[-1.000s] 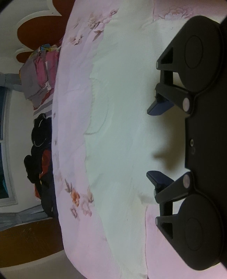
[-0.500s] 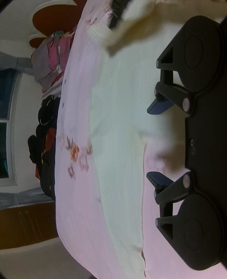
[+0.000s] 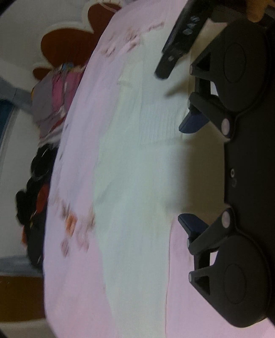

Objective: Fold small clothes

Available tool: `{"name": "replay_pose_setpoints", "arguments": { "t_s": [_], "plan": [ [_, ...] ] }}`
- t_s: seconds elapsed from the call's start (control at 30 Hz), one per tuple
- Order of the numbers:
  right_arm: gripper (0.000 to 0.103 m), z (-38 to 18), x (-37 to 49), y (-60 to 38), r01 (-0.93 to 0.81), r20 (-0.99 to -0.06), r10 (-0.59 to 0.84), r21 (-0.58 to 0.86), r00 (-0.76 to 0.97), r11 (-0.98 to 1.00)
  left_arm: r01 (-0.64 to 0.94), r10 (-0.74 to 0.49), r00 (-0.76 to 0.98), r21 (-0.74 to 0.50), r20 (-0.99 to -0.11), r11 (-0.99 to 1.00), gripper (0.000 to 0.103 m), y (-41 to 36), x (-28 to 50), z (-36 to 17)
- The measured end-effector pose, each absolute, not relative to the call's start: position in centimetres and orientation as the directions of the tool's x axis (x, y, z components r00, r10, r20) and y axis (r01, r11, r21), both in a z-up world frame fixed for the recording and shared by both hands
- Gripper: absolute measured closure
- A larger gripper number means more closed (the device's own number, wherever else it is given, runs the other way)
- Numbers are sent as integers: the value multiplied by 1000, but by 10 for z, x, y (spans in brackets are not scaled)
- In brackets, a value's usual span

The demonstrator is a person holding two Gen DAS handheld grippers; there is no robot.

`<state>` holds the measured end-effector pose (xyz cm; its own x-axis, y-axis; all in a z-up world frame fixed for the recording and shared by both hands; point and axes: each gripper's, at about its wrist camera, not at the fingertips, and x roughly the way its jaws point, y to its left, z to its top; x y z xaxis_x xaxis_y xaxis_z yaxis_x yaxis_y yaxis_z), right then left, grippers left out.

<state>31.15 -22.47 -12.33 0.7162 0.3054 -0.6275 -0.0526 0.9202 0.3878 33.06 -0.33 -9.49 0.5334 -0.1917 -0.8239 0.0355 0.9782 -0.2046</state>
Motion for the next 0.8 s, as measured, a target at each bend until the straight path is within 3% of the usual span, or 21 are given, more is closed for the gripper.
{"name": "replay_pose_setpoints", "arguments": {
  "t_s": [0.07,0.17,0.27,0.33,0.37,0.4,0.43,0.8],
  "plan": [
    [28,-128,302,-249,-2,-653,227,326,722,945,52,-238,513,-247,-825,968,30,-18,344,-105],
    [29,-140,287,-282,77,-686,131,264,716,961,50,-248,488,-257,-837,965,47,-34,362,-122],
    [29,-153,273,-313,148,-714,73,243,697,959,33,-231,499,-248,-835,968,52,-42,373,-133],
    [30,-162,269,-326,188,-727,39,229,685,955,31,-229,506,-248,-831,968,68,-45,377,-134],
    [34,-164,263,-335,201,-733,34,230,680,952,35,-227,514,-244,-827,969,76,-47,379,-134],
    [49,-167,262,-341,209,-740,35,234,671,949,40,-240,521,-257,-819,966,91,-46,378,-132],
    [59,-170,262,-346,219,-750,34,236,660,947,39,-247,527,-267,-813,963,94,-46,379,-132],
    [58,-179,280,-346,235,-755,51,267,653,935,39,-278,699,-353,-659,935,97,-15,372,-66]
  ]
}}
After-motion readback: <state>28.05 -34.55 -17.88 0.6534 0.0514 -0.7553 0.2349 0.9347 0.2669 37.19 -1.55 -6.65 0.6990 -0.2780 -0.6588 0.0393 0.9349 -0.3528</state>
